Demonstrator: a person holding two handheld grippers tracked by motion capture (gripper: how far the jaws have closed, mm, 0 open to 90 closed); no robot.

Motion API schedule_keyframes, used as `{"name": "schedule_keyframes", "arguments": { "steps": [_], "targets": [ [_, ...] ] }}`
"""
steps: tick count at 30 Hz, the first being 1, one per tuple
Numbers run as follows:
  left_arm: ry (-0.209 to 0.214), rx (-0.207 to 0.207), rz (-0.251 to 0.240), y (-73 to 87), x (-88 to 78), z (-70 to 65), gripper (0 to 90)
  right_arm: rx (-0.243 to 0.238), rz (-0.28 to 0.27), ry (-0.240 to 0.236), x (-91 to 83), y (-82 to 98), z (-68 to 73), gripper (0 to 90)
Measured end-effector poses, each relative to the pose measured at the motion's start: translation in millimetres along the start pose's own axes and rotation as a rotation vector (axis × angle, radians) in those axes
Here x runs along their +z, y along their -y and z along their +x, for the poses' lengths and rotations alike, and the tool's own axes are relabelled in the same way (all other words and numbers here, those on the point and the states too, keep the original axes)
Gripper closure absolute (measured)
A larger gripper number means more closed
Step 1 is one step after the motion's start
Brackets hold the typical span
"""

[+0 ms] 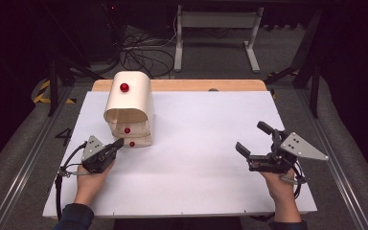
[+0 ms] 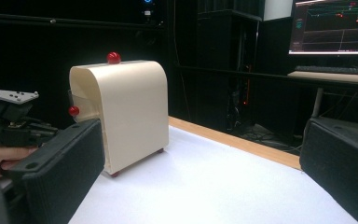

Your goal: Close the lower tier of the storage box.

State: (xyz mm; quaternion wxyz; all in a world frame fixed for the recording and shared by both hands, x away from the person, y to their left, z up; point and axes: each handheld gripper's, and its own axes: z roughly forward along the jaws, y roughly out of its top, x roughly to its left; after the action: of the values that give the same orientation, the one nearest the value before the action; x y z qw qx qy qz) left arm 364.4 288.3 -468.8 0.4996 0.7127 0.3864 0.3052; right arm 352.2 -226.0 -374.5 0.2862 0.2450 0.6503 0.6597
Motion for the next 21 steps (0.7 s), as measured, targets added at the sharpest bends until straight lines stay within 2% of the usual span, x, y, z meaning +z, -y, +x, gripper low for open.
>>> {"name": "schedule_keyframes", "arguments": {
  "steps": [7, 11, 21],
  "targets": [
    [-0.002, -0.002, -0.01, -0.6, -1.6, 0.2, 89.4, 0.001, 0.001, -0.002, 0.4, 0.2, 0.2, 0.5],
    [-0.005, -0.015, -0.025, -1.1, -5.1, 1.4, 86.4, 0.002, 0.001, -0.002, 0.0, 0.2, -0.2, 0.5],
    [0.014, -0.014, -0.063, -3.7, -14.6, -1.1, 78.8, 0.0, 0.001, -0.004, 0.7, 0.4, 0.4, 0.5]
  ]
}}
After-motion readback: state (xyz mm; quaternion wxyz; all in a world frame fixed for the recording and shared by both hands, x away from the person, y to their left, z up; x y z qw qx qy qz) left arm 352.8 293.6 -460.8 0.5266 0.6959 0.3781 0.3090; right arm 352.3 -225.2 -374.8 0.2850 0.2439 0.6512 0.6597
